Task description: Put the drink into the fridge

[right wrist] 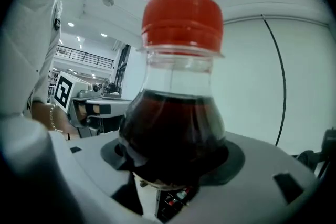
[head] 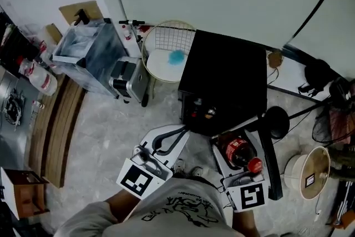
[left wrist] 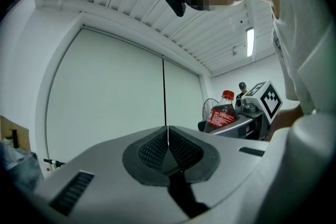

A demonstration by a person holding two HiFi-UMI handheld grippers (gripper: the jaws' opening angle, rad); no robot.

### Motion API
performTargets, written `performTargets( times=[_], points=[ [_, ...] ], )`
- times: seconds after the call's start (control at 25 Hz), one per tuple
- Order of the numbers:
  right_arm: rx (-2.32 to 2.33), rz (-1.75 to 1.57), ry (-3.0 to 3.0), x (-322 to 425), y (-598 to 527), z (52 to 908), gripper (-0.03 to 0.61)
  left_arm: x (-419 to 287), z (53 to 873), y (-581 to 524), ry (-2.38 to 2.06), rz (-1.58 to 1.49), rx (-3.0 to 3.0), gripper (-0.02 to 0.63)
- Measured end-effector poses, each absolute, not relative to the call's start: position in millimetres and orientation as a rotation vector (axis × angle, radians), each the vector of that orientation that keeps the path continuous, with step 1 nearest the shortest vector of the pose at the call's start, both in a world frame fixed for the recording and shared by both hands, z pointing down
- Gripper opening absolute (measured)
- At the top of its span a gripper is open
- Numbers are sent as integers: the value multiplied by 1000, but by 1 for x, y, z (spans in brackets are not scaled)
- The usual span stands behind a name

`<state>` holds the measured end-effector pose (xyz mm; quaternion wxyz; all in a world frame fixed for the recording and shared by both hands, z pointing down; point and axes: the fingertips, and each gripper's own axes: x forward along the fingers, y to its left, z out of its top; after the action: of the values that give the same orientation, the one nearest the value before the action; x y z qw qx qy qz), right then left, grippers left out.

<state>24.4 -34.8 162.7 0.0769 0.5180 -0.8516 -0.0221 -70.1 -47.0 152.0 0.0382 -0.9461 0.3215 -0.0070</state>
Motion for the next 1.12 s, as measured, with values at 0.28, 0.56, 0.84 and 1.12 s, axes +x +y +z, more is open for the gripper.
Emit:
performTargets(
  times=[0.28,0.56,0.84,1.12],
  points=[
    [1565,-76,-2545,56,-35,156,313,-41,146,-46,972,-10,-2898,21],
    [1574,-58,-2549,63,-38,158,313,-31,149,-46,948,-51,-2899,21],
    [1573,-45,-2556,61,-38,163,313,-34,153,-48,968,-59,-2905,21],
    [1564,-20,-2546,58,-36,170,313,-36,162,-51,969,-78,-2915,21]
  ],
)
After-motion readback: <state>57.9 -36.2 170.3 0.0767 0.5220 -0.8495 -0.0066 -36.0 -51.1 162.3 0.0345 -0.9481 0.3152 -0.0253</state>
